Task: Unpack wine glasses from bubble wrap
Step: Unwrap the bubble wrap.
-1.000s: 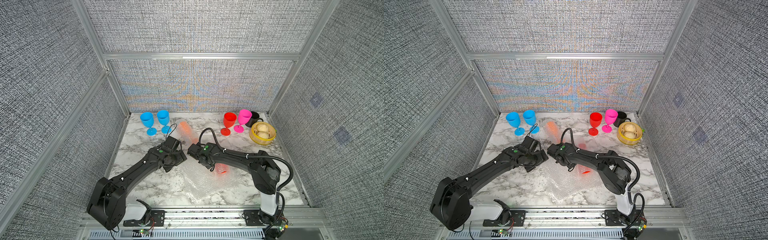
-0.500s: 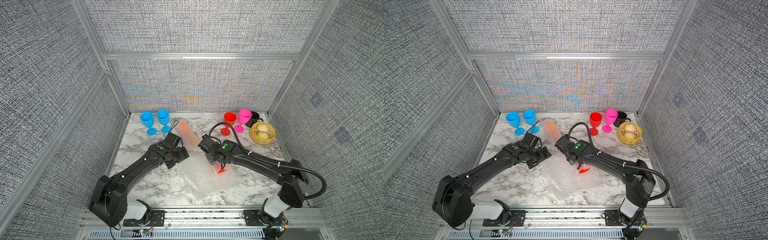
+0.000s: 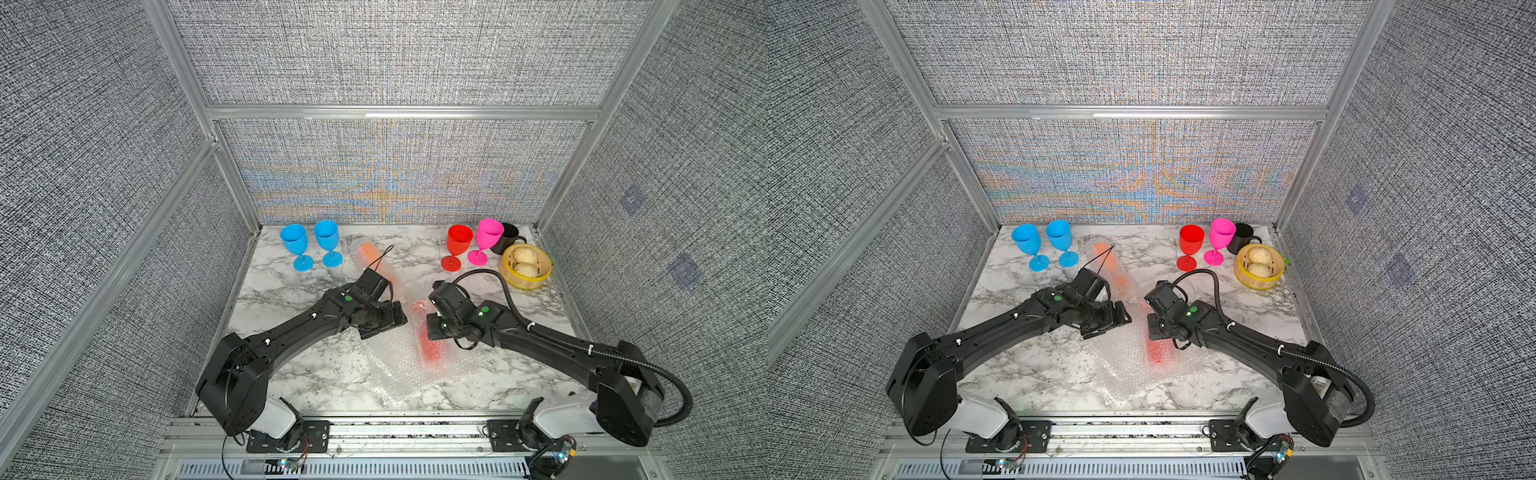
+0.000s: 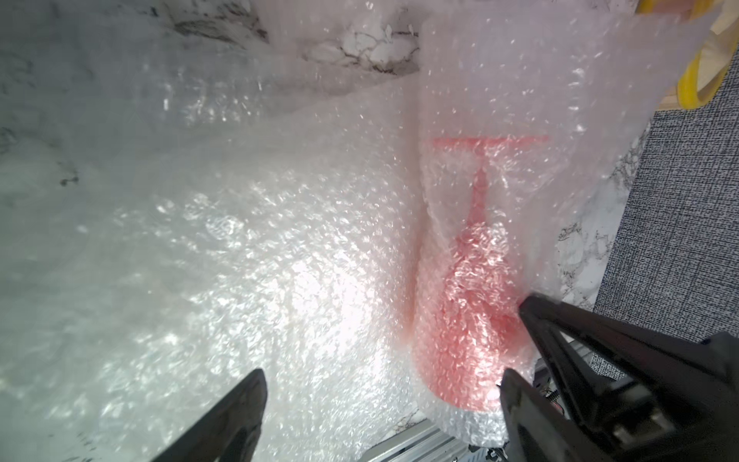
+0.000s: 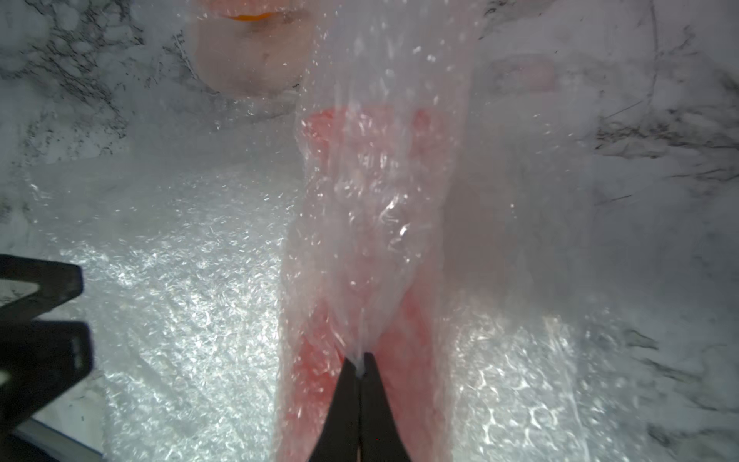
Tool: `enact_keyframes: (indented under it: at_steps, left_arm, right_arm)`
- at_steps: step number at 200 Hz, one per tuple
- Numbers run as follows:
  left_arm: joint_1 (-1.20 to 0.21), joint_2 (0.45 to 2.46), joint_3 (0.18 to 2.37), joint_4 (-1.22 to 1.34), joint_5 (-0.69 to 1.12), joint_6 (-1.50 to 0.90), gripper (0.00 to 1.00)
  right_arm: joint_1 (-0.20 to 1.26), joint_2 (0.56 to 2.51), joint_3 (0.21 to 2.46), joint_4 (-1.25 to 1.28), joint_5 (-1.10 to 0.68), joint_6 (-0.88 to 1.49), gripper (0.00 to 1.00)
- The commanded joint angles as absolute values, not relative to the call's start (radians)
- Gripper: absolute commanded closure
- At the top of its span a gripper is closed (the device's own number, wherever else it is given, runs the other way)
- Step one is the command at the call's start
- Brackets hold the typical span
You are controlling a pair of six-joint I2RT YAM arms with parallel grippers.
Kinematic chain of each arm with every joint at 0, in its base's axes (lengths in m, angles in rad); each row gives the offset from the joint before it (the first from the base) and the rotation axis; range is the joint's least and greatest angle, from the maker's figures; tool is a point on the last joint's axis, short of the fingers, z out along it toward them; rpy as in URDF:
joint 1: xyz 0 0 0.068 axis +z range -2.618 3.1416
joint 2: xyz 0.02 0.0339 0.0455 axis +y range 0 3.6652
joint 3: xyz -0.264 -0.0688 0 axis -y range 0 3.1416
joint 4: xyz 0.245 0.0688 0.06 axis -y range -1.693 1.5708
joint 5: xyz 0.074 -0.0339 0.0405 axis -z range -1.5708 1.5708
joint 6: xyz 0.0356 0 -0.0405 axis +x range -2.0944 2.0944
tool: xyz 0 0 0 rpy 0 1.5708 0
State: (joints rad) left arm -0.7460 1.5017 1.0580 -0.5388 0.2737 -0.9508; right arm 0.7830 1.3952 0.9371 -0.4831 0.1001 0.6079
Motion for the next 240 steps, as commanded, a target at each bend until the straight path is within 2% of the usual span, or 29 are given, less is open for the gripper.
enact_keyframes:
  at_steps: [1,69,136,159,208,240]
  left_arm:
    - [-0.759,1.543,1.065,-0.484,0.305,-0.973,0.08]
    - [-0.796,1.691,1.114,-0.334,0.385,-1.02,0.13]
    - [-0.795,1.796,1.133,-0.258,0.379,-1.03,0.31]
    - [-0.795,1.804,1.143,-0.242,0.38,-1.024,0.48]
    - [-0.793,1.819,1.139,-0.225,0.383,-1.01,0.99]
    - [-0.784,1.803,1.118,-0.23,0.368,-0.996,1.0]
  right_arm:
    - [0.771,1.366,0.873,-0.322,0.021,0.722,1.0]
    - [0.732,1.348,0.807,-0.226,-0.057,0.764,1.0]
    - [0.702,1.335,0.76,-0.181,-0.105,0.778,1.0]
    - [0.7,1.34,0.763,-0.199,-0.099,0.762,1.0]
    - [0.697,1.325,0.823,-0.323,-0.024,0.683,1.0]
    - [0.683,1.308,0.836,-0.391,0.022,0.648,1.0]
